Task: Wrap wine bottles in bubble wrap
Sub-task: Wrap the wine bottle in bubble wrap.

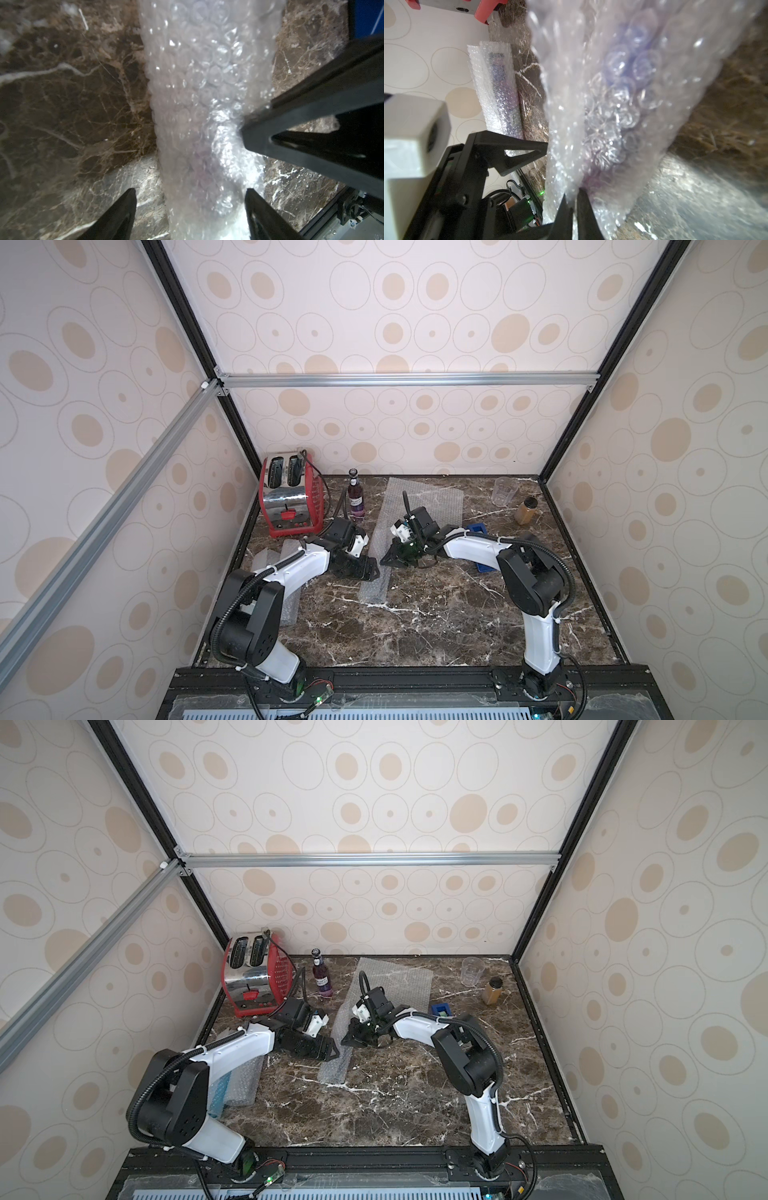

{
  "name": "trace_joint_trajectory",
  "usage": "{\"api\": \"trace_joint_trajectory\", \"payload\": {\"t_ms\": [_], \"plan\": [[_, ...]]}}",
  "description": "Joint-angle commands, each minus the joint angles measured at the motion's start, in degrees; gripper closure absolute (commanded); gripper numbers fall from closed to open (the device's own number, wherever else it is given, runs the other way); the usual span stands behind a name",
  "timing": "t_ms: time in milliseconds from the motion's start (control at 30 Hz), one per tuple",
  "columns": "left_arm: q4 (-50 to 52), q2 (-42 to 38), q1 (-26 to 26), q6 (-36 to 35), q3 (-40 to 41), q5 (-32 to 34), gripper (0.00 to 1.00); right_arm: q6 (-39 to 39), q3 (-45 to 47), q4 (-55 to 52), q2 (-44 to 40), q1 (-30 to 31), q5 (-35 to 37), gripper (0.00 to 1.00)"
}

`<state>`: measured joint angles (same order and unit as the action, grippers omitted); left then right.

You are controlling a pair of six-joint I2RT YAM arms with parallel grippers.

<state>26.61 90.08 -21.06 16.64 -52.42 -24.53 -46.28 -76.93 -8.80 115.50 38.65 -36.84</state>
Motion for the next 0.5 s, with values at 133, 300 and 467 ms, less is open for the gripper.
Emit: {"api": "trace_joint_trajectory", "payload": {"t_ms": [133,300,467], "plan": [[-1.2,1.7,-0.7,-1.9,0.5,3.6,0.29,1.5,-1.1,-4.5,-0.9,0.0,1.7,0.76],[-2.4,1.6,-0.7,-1.5,1.4,3.5,0.36,4.4,1.5,-8.2,-7.2,-2.9,4.2,0.65],[-3.1,0.9,-0.7,-2.1,2.1,3.1,0.37,13.0,1.7,-22.0,-15.1,-7.9,12.0,0.58]]}}
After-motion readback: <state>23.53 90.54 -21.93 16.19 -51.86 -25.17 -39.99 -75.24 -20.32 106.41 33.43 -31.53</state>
